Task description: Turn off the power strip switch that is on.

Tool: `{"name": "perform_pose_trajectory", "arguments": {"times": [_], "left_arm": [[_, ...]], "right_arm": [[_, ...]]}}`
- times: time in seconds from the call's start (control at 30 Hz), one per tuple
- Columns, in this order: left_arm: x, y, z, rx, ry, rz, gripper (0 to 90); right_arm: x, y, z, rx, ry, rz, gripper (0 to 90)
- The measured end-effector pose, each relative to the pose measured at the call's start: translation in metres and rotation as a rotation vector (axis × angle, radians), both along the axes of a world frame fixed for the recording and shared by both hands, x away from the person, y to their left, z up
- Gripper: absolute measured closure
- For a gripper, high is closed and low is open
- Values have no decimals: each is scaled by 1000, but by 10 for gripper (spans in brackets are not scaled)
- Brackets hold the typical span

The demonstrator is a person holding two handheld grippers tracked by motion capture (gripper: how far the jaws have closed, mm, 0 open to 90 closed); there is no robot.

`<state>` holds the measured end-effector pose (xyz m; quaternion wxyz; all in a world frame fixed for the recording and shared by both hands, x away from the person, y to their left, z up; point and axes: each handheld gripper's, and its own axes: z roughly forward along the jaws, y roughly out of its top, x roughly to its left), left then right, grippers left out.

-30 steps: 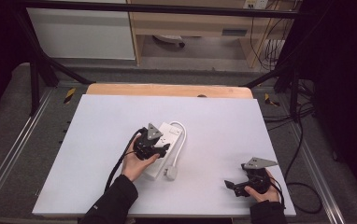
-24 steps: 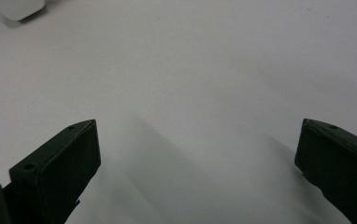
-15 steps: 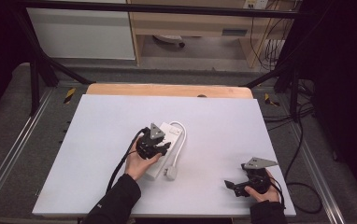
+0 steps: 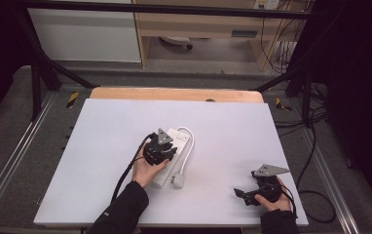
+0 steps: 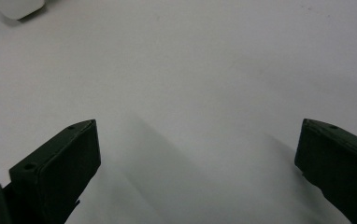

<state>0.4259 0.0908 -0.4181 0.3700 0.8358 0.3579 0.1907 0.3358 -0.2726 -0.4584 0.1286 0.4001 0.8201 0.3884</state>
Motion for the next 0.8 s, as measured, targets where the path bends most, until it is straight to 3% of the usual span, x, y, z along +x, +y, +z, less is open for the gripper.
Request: {"name": "perform_pose_trajectory", "arguments": {"times": [0.8], "left_arm": [[6,-5,-5,6,5,-8,876]], "right_arm": [[0,0,0,0,3,0,9]]}}
